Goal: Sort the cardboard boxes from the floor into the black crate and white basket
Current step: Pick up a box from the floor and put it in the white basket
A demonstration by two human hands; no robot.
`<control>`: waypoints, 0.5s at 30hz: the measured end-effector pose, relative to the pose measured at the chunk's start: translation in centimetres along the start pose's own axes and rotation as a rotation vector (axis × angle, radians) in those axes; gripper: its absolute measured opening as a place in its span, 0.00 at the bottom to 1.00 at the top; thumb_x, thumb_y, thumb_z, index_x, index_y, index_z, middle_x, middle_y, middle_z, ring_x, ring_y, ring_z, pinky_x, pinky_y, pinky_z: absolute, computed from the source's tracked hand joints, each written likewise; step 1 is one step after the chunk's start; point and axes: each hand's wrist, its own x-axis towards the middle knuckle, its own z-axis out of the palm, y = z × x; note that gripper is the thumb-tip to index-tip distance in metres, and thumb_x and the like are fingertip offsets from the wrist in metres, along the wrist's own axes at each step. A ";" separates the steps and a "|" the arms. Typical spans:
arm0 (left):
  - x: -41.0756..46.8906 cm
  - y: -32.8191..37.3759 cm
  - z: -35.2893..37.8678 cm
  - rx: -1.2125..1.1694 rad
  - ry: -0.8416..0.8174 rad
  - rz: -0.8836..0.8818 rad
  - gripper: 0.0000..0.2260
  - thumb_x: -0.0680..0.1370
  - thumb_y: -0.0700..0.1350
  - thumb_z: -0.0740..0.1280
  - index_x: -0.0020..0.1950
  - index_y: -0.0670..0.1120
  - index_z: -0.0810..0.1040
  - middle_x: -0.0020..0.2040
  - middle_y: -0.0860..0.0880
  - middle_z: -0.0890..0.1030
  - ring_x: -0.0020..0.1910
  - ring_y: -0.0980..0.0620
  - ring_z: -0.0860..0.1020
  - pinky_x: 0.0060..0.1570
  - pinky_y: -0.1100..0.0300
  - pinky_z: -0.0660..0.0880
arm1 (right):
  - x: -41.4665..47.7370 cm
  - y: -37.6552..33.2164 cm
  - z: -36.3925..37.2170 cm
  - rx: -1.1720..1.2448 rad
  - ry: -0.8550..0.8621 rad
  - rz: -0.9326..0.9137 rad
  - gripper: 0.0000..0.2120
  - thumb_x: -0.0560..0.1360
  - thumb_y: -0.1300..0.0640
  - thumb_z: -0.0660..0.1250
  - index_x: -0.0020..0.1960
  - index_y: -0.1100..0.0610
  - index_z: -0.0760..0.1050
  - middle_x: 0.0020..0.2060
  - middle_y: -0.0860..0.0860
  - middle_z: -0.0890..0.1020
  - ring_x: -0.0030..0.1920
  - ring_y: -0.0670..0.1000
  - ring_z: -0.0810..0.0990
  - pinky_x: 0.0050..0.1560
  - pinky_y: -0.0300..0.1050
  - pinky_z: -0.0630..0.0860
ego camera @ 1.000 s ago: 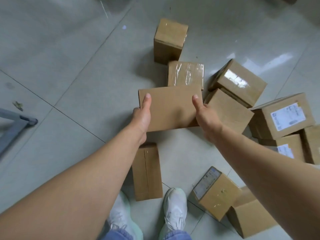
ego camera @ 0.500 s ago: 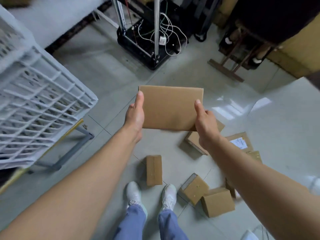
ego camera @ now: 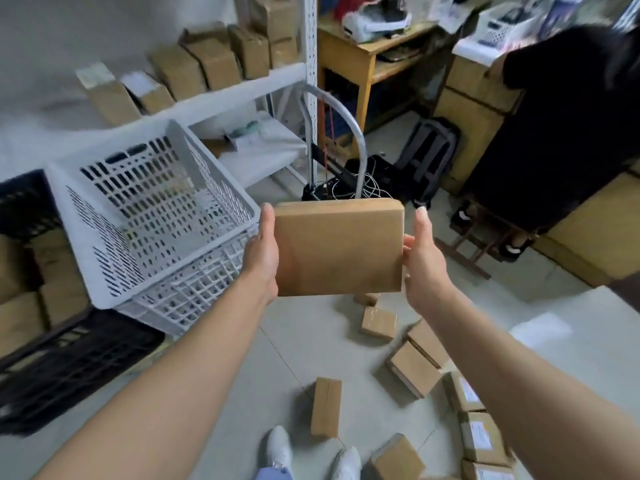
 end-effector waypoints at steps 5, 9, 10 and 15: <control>-2.7 3.2 -3.4 -0.108 0.055 0.122 0.13 0.76 0.59 0.63 0.44 0.50 0.75 0.37 0.52 0.79 0.38 0.53 0.76 0.35 0.59 0.69 | -2.6 -3.2 2.4 -0.043 -0.114 -0.100 0.34 0.72 0.27 0.50 0.47 0.53 0.80 0.38 0.46 0.85 0.35 0.43 0.83 0.30 0.36 0.69; -4.0 5.0 -7.0 -0.152 0.048 0.216 0.07 0.76 0.47 0.61 0.38 0.49 0.70 0.33 0.50 0.73 0.36 0.52 0.70 0.36 0.56 0.66 | -4.4 -4.8 5.8 -0.049 -0.159 -0.141 0.32 0.71 0.27 0.51 0.44 0.52 0.81 0.37 0.46 0.85 0.35 0.45 0.83 0.29 0.38 0.72; -4.2 5.4 -8.1 -0.166 0.048 0.226 0.06 0.75 0.45 0.60 0.38 0.48 0.69 0.35 0.49 0.73 0.36 0.51 0.70 0.36 0.56 0.66 | -4.9 -4.9 6.9 -0.055 -0.165 -0.149 0.31 0.70 0.26 0.52 0.43 0.50 0.82 0.36 0.45 0.85 0.35 0.45 0.83 0.28 0.38 0.74; -4.2 6.9 -15.2 -0.197 0.064 0.303 0.13 0.68 0.33 0.56 0.41 0.45 0.77 0.37 0.48 0.75 0.37 0.50 0.72 0.33 0.59 0.67 | -7.5 -5.0 13.3 -0.016 -0.162 -0.148 0.27 0.61 0.24 0.58 0.42 0.44 0.78 0.40 0.47 0.85 0.41 0.51 0.84 0.40 0.48 0.80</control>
